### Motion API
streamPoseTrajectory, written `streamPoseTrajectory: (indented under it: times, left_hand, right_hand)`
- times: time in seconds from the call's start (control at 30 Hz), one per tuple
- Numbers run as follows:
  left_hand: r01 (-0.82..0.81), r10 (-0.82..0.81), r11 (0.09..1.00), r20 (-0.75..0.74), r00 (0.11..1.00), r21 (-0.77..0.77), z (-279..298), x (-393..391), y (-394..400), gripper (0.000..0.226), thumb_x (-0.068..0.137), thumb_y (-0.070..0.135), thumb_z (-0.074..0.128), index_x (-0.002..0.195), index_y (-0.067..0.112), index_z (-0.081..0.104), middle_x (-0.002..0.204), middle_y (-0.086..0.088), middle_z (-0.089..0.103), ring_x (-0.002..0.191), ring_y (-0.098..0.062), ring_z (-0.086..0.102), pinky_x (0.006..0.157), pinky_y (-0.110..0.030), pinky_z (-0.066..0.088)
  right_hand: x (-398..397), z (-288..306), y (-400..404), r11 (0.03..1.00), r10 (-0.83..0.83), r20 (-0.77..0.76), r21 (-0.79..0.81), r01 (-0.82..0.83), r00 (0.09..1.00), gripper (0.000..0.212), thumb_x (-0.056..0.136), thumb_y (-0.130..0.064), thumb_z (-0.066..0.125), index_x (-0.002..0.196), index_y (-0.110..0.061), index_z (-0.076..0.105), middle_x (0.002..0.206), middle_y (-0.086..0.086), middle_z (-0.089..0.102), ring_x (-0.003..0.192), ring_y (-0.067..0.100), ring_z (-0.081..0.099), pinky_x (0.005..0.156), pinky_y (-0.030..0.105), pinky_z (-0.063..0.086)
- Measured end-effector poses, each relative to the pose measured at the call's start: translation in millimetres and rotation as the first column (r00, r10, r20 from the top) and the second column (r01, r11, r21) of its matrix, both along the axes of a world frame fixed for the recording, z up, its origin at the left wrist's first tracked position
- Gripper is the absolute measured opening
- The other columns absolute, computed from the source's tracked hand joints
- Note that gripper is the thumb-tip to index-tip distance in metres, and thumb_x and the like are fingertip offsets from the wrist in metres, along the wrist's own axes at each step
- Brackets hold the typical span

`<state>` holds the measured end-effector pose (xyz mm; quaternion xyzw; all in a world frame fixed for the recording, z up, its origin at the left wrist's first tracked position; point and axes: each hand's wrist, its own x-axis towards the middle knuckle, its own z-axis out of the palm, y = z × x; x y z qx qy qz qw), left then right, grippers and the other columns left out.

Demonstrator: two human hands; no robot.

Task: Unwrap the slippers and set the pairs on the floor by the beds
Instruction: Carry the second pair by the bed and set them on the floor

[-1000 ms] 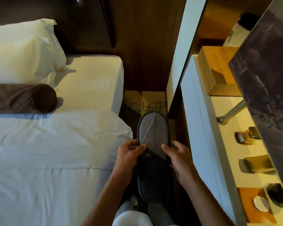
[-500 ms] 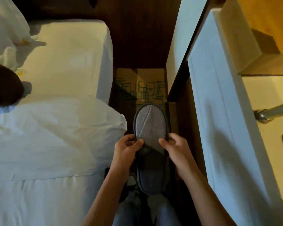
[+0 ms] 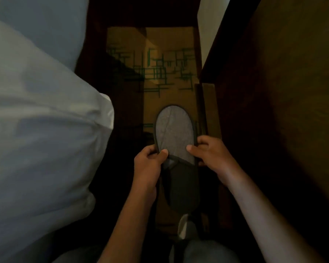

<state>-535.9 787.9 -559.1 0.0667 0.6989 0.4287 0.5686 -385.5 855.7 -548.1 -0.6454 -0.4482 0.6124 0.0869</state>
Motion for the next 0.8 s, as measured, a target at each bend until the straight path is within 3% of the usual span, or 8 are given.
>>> streamPoseTrajectory:
  times: [0.07, 0.23, 0.37, 0.47, 0.53, 0.6, 0.67, 0.8]
  left_hand:
    - [-0.026, 0.026, 1.000, 0.011, 1.000, -0.009, -55, 7, 7, 0.019, 0.093, 0.013, 0.064, 0.111, 0.012, 0.067, 0.101, -0.009, 0.076, 0.094, -0.025, 0.073, 0.086, -0.044, 0.059]
    - [-0.055, 0.055, 0.998, 0.028, 0.998, -0.008, -183, 10, 22, 0.020, 0.093, 0.008, 0.063, 0.112, 0.005, 0.067, 0.099, -0.014, 0.076, 0.097, -0.033, 0.072, 0.091, -0.048, 0.057]
    - [-0.051, 0.051, 0.999, 0.003, 0.999, 0.011, -259, 10, 32, 0.021, 0.093, 0.005, 0.061, 0.113, 0.000, 0.065, 0.094, -0.013, 0.074, 0.090, -0.031, 0.070, 0.087, -0.043, 0.055]
    - [-0.067, 0.065, 0.997, 0.039, 0.997, 0.037, -299, 7, 34, 0.022, 0.092, 0.003, 0.060, 0.114, 0.000, 0.064, 0.086, -0.010, 0.072, 0.079, -0.025, 0.067, 0.077, -0.034, 0.053]
    - [-0.082, 0.078, 0.995, 0.065, 0.995, 0.052, -314, 7, 33, 0.022, 0.092, 0.003, 0.060, 0.114, 0.001, 0.063, 0.086, -0.010, 0.072, 0.076, -0.024, 0.067, 0.075, -0.032, 0.051]
    - [-0.085, 0.081, 0.994, 0.059, 0.995, 0.071, -318, 6, 32, 0.019, 0.091, 0.003, 0.061, 0.110, 0.001, 0.064, 0.086, -0.012, 0.072, 0.076, -0.025, 0.066, 0.077, -0.034, 0.051]
    - [-0.076, 0.074, 0.994, 0.030, 0.997, 0.076, -315, 4, 30, 0.011, 0.090, 0.005, 0.063, 0.100, 0.005, 0.067, 0.085, -0.012, 0.072, 0.076, -0.025, 0.066, 0.076, -0.035, 0.051]
    - [0.001, 0.005, 0.991, -0.040, 0.999, 0.136, -299, -1, 23, 0.007, 0.089, 0.006, 0.066, 0.094, 0.010, 0.068, 0.094, -0.016, 0.074, 0.083, -0.027, 0.070, 0.078, -0.038, 0.054]
  right_hand:
    - [4, -52, 5, 1.000, 0.009, 0.010, 0.014, -0.009, 1.000, 0.016, 0.093, -0.024, 0.065, 0.097, -0.009, 0.060, 0.089, 0.009, 0.066, 0.082, 0.017, 0.064, 0.068, 0.033, 0.050]
    - [4, -177, 10, 0.999, -0.033, -0.004, 0.023, 0.033, 0.999, 0.033, 0.094, -0.020, 0.064, 0.116, 0.003, 0.057, 0.107, 0.024, 0.069, 0.086, 0.023, 0.065, 0.064, 0.031, 0.048]
    - [1, -252, 10, 0.997, -0.060, 0.010, 0.057, 0.060, 0.998, 0.046, 0.095, -0.016, 0.063, 0.122, 0.016, 0.046, 0.117, 0.041, 0.057, 0.086, 0.034, 0.063, 0.059, 0.029, 0.042]
    - [-2, -289, 9, 0.993, -0.087, 0.028, 0.081, 0.084, 0.996, 0.048, 0.094, -0.013, 0.064, 0.121, 0.020, 0.043, 0.114, 0.044, 0.056, 0.089, 0.041, 0.063, 0.060, 0.030, 0.039]
    - [-4, -306, 8, 0.990, -0.103, 0.027, 0.103, 0.099, 0.994, 0.043, 0.092, -0.016, 0.066, 0.117, 0.015, 0.048, 0.101, 0.037, 0.059, 0.090, 0.040, 0.064, 0.064, 0.032, 0.042]
    - [-7, -314, 6, 0.985, -0.107, 0.048, 0.144, 0.099, 0.993, 0.044, 0.090, -0.024, 0.068, 0.125, -0.001, 0.053, 0.102, 0.023, 0.065, 0.100, 0.040, 0.067, 0.076, 0.041, 0.054]
    - [-8, -317, 3, 0.977, -0.112, 0.077, 0.191, 0.096, 0.991, 0.053, 0.087, -0.032, 0.070, 0.133, -0.016, 0.051, 0.110, 0.012, 0.067, 0.101, 0.033, 0.068, 0.086, 0.052, 0.057]
    - [-12, -304, -5, 0.968, -0.081, 0.128, 0.247, 0.047, 0.989, 0.073, 0.087, -0.037, 0.069, 0.150, -0.027, 0.035, 0.140, 0.003, 0.055, 0.123, 0.025, 0.060, 0.098, 0.050, 0.053]
